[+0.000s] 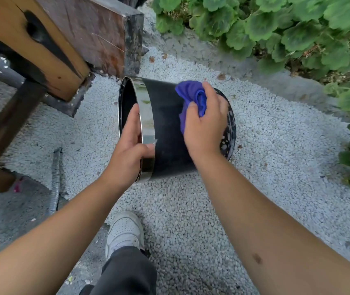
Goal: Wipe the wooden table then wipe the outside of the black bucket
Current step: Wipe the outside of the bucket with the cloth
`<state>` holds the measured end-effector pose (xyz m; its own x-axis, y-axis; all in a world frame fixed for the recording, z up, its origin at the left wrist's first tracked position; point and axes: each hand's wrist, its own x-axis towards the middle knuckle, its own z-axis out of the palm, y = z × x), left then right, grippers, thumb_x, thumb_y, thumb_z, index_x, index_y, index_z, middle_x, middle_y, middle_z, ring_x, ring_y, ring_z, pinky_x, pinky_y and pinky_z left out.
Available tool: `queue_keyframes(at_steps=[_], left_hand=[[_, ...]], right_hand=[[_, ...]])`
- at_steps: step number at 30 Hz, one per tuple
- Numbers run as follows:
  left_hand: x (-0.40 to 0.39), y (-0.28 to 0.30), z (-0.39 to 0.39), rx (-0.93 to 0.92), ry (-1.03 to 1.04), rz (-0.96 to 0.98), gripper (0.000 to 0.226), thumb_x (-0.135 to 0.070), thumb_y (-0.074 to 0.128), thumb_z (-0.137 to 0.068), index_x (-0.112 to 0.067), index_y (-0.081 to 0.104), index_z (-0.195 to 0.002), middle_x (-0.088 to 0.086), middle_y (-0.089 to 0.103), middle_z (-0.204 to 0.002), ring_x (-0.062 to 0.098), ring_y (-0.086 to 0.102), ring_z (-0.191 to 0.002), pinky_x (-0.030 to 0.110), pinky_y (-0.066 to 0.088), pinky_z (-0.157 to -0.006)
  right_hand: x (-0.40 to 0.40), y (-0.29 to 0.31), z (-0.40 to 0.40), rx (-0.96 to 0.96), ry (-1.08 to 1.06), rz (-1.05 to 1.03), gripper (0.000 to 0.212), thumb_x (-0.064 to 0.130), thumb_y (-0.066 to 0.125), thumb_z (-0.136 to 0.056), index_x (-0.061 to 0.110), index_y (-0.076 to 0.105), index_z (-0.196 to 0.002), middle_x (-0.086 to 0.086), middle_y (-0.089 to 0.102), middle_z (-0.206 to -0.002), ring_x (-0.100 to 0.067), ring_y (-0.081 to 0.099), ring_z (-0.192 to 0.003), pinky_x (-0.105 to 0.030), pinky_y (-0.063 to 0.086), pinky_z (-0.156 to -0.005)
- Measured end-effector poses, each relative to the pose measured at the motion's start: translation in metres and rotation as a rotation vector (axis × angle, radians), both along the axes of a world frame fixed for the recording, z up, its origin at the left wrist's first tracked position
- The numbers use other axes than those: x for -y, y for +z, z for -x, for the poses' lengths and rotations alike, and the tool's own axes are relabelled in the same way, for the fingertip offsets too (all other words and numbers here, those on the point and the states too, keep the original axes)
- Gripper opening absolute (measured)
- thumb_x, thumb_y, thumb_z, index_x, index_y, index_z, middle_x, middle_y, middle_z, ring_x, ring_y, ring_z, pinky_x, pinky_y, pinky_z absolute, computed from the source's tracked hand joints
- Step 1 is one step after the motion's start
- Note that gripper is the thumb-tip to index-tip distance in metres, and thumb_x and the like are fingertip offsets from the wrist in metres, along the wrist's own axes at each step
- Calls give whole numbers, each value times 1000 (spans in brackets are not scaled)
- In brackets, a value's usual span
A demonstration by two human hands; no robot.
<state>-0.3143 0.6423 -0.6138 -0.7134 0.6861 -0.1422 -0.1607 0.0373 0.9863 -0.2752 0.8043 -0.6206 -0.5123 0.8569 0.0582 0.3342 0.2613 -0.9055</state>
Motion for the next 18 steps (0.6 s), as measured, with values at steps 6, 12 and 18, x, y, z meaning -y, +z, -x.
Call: queue_keyframes(at_steps=[6,12,18], left_hand=[[-23,21,-6,159,44,-132,64,-19,46,-78,-20,40,-142,-5,60,-140,11,52,-131,25,42,-105],[-20,18,-5,98,85,-81,72,-16,49,-84,-10,25,-152,8,41,-154,20,38,-143,38,34,-116],[-6,7,-2,46,73,33,59,4,50,-76,-27,31,-122,-1,55,-130,8,57,-113,26,50,-89]], right_hand=[[65,25,3,-8,144,-205,41,33,52,-87,33,55,-128,-2,45,-135,-23,50,-110,-38,48,-84],[31,-8,-4,163,-4,-257,39,34,57,-87,30,59,-125,-5,50,-135,-30,46,-114,-45,40,-90],[-12,-40,-12,214,-164,-88,39,25,57,-91,28,57,-130,-5,44,-141,-32,40,-121,-53,38,-99]])
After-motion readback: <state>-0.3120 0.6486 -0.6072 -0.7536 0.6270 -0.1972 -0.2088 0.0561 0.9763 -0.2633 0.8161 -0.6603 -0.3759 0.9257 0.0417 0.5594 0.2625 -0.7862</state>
